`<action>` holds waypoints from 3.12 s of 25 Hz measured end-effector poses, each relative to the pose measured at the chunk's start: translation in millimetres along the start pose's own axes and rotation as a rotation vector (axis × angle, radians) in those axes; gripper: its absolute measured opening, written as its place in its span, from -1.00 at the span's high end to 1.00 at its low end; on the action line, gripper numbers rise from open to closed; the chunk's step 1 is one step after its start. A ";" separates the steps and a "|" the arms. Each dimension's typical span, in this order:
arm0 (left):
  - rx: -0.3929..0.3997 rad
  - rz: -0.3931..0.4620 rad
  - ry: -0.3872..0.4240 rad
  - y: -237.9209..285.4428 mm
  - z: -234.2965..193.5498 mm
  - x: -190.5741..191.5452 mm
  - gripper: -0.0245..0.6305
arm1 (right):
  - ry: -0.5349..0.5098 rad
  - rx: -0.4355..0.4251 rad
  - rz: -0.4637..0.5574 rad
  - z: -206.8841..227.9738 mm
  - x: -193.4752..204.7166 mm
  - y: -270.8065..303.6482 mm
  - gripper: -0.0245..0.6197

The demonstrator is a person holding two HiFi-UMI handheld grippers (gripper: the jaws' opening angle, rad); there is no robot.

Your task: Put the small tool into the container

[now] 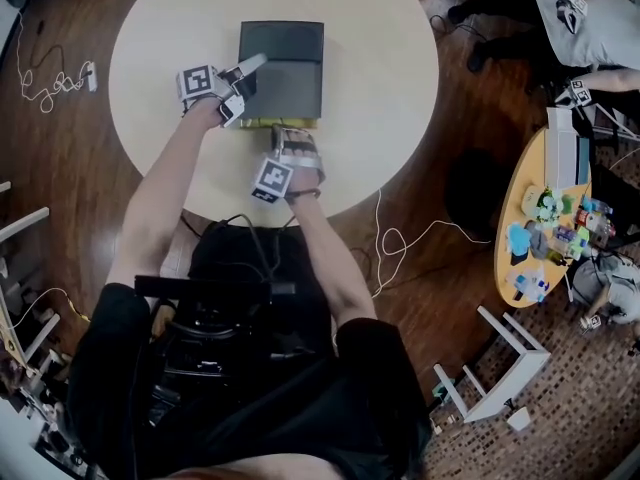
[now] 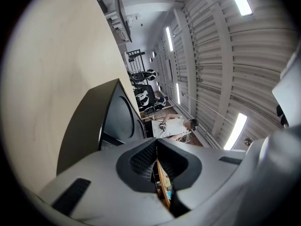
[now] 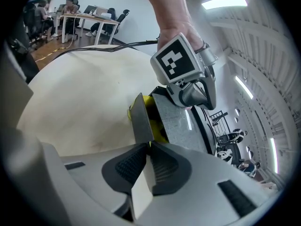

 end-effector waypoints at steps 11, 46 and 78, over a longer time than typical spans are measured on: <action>-0.002 0.011 -0.001 0.0 -1.1 -0.3 0.94 | -0.026 -0.110 -0.006 16.2 -2.8 14.8 0.82; 0.186 0.399 0.164 -130.3 78.5 78.1 0.95 | 1.293 -0.539 0.516 33.7 127.3 -80.9 0.97; 0.491 0.604 0.113 -404.7 178.3 262.3 0.93 | 2.274 -0.489 1.020 -165.6 68.6 -275.6 0.99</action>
Point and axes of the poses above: the fingertips, and each gripper's own axes: y forward along the fingers, z to its right, x out of its underside, the point moved 8 cm from there along -y, backward along the fingers
